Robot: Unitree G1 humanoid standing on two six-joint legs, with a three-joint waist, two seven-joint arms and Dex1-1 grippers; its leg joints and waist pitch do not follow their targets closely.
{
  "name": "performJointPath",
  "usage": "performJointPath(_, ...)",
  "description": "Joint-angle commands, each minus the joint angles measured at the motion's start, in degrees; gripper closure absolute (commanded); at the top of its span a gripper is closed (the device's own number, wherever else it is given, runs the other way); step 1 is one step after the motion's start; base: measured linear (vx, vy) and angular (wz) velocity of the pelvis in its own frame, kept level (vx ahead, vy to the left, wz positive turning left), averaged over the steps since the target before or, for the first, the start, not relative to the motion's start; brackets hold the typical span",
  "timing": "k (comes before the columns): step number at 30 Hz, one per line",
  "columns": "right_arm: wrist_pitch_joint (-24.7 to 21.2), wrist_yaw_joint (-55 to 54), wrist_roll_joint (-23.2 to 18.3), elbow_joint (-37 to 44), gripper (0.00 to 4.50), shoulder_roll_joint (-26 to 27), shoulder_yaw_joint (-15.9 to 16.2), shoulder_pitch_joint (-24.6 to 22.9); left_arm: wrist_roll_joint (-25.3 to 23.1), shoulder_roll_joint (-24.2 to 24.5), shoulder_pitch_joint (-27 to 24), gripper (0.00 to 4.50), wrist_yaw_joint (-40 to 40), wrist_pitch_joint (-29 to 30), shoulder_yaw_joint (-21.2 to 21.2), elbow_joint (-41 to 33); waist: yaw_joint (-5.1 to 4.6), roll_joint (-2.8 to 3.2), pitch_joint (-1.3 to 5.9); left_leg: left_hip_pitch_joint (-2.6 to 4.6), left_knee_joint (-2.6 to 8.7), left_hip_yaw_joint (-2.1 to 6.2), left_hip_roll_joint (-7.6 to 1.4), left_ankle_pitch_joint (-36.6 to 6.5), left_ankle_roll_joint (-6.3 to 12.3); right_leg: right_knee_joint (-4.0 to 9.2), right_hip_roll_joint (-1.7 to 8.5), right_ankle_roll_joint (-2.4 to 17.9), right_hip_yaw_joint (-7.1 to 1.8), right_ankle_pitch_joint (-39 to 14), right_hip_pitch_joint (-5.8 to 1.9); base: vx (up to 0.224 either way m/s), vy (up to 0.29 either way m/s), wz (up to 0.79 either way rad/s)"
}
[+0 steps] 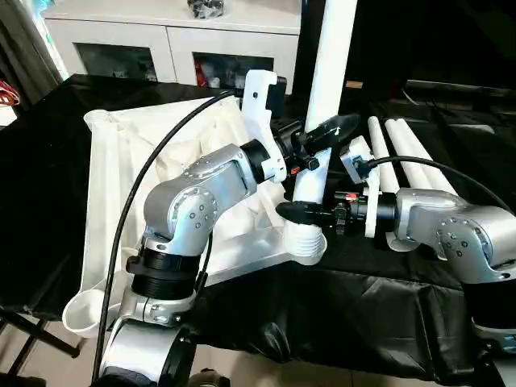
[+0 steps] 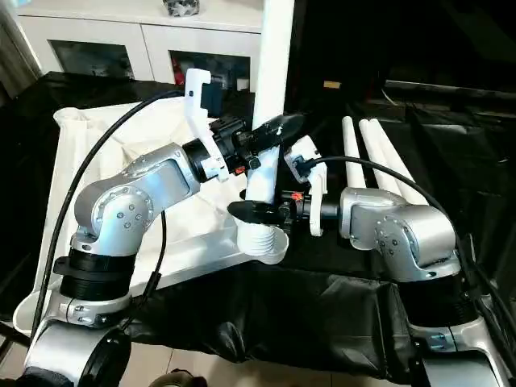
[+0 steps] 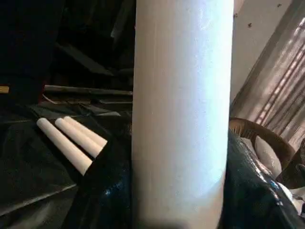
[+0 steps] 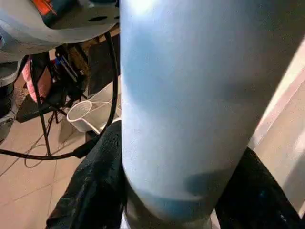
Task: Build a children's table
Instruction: Pick table leg
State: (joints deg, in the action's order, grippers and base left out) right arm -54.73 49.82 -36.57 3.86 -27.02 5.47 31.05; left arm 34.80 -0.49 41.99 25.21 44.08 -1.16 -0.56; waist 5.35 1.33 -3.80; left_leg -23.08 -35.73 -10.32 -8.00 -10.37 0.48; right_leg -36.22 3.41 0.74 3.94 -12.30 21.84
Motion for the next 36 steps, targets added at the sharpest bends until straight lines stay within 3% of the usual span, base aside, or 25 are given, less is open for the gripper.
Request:
performJointPath(1, -0.2, -0.7, -0.2, 0.7, 2.59, 0.5, -0.1, -0.8, -0.5, 0.5, 0.0, 2.09, -0.3, 0.9, -0.5, -1.8, 0.24, -1.29, 4.62, 1.43, 3.47, 2.24, -5.35, -2.6, 3.50, 3.97, 6.15, 14.1, -3.41, -3.3, -2.88, 0.000, 0.000, 0.00)
performJointPath(4, 0.3, -1.4, 0.0, 0.4, 2.59, 1.3, -0.2, -1.1, -0.9, 0.4, -0.2, 1.92, -0.5, -0.4, -0.3, -1.8, 0.20, -1.24, 4.61, 1.36, 3.46, 2.21, -5.34, -2.6, 3.37, 4.04, 6.21, 14.2, -3.44, -3.2, -2.90, 0.000, 0.000, 0.00)
performJointPath(5, 0.8, -2.8, 0.1, 0.0, 2.59, 2.7, -0.8, -1.5, -1.5, 0.1, 0.1, 1.85, -0.5, -3.0, 0.3, -1.6, 0.36, -0.72, 4.60, 1.36, 3.50, 2.36, -5.38, -2.7, 3.20, 4.01, 6.24, 14.1, -3.42, -3.3, -2.83, 0.000, 0.000, 0.00)
performJointPath(9, 4.9, -5.4, 1.0, 0.0, 2.59, 5.7, -2.2, -2.8, -1.4, 0.0, 1.8, 1.79, -0.9, -7.7, 3.2, -2.4, 0.22, -0.69, 4.72, 1.39, 3.63, 2.44, -5.47, -3.5, 2.46, 3.96, 6.27, 14.2, -3.37, -2.2, -2.89, 0.000, 0.000, 0.00)
performJointPath(13, 8.1, -9.3, 2.9, -0.1, 2.59, 8.0, -3.3, -3.8, -0.7, 2.5, 2.8, 1.79, -0.4, -7.1, 5.2, -3.6, 0.06, -0.66, 4.56, 1.51, 3.79, 2.38, -5.43, -4.2, 1.56, 3.91, 6.27, 14.2, -3.41, -2.9, -2.75, 0.000, 0.000, 0.00)
performJointPath(14, 9.7, -11.3, 4.3, -0.2, 2.59, 9.0, -3.4, -4.3, -0.7, 6.3, 1.4, 1.79, 2.4, -5.7, 5.0, -5.1, 0.09, -0.37, 4.59, 1.53, 3.83, 2.42, -5.38, -4.0, 1.20, 3.82, 6.12, 13.9, -3.36, -3.1, -2.66, 0.000, 0.000, 0.00)
performJointPath(16, 10.8, -12.2, 5.1, -0.2, 2.59, 9.5, -3.5, -4.6, -0.7, 8.6, 0.3, 1.79, 4.3, -5.1, 4.6, -5.8, 0.02, -0.22, 4.55, 1.65, 3.99, 2.43, -5.36, -4.5, 0.62, 3.82, 6.02, 13.2, -3.36, -3.8, -2.46, 0.000, 0.000, 0.00)
performJointPath(21, 15.8, -17.0, 10.1, -2.6, 2.59, 9.9, -3.2, -5.4, -6.9, 22.2, -8.3, 1.79, 16.9, -7.7, -3.5, -7.9, -0.38, 0.03, 4.40, 2.06, 4.48, 2.31, -5.31, -6.9, -1.70, 3.83, 5.72, 11.6, -3.45, -6.5, -1.92, 0.000, 0.000, 0.00)
performJointPath(23, 16.7, -18.3, 11.0, -2.8, 2.59, 9.9, -3.6, -5.9, -10.2, 25.8, -11.1, 1.79, 19.5, -9.1, -7.6, -7.6, -0.29, -0.38, 4.26, 2.21, 4.72, 2.13, -5.36, -8.1, -2.40, 4.05, 5.72, 10.9, -3.60, -8.1, -1.69, 0.000, 0.000, 0.00)
performJointPath(25, 16.5, -18.7, 10.9, -2.7, 2.59, 10.1, -4.0, -6.1, -10.9, 26.7, -12.0, 1.79, 20.1, -9.4, -9.0, -7.5, -0.14, 0.05, 4.30, 2.44, 4.88, 2.17, -5.49, -8.8, -3.17, 3.88, 5.76, 10.7, -3.64, -7.9, -1.63, 0.000, 0.000, 0.00)
performJointPath(26, 17.7, -20.3, 12.0, -2.7, 2.59, 10.6, -4.5, -6.6, -13.8, 28.3, -14.1, 1.79, 21.1, -11.2, -13.1, -6.4, -0.03, -0.75, 4.26, 2.25, 5.03, 2.18, -5.54, -8.7, -3.21, 3.82, 5.90, 11.0, -3.69, -6.9, -1.80, 0.000, 0.000, 0.00)
performJointPath(27, 18.1, -20.8, 12.2, -2.8, 2.59, 10.9, -4.8, -6.7, -15.0, 28.5, -14.7, 1.79, 21.3, -12.1, -14.7, -5.5, 0.01, -0.60, 4.25, 2.11, 5.06, 2.20, -5.51, -8.6, -3.21, 3.73, 6.01, 10.9, -3.71, -7.0, -1.83, 0.000, 0.000, 0.00)
performJointPath(29, 20.4, -21.7, 13.5, -3.8, 2.59, 11.3, -4.9, -6.7, -17.9, 28.3, -15.7, 1.79, 21.9, -14.0, -18.2, -2.6, -0.12, -1.11, 4.13, 1.95, 5.11, 2.07, -5.39, -8.8, -2.90, 4.00, 6.18, 10.4, -3.79, -8.5, -1.89, 0.000, 0.000, 0.00)
performJointPath(32, 21.8, -21.3, 15.2, -5.3, 2.59, 10.9, -3.4, -6.7, -21.7, 27.1, -16.2, 1.79, 22.7, -17.6, -21.8, 2.6, -0.23, -1.15, 4.12, 1.88, 5.05, 2.08, -5.27, -9.0, -3.05, 4.37, 6.23, 9.4, -3.86, -10.3, -1.80, 0.000, 0.000, 0.00)
performJointPath(33, 22.1, -21.3, 15.3, -5.7, 2.59, 11.0, -3.2, -6.8, -21.6, 26.6, -16.3, 1.79, 23.3, -17.7, -22.1, 3.6, -0.25, -0.85, 4.10, 1.96, 5.03, 2.09, -5.28, -9.4, -3.26, 4.40, 6.27, 9.4, -3.89, -10.6, -1.75, 0.000, 0.000, 0.00)
performJointPath(36, 21.9, -21.9, 15.6, -5.9, 2.59, 11.0, -3.3, -7.0, -22.8, 26.2, -16.5, 1.79, 23.5, -18.0, -23.2, 6.1, -0.31, -0.90, 4.29, 2.08, 5.08, 2.21, -5.48, -10.0, -3.41, 4.09, 6.30, 10.6, -3.82, -8.5, -1.82, 0.000, 0.000, 0.00)
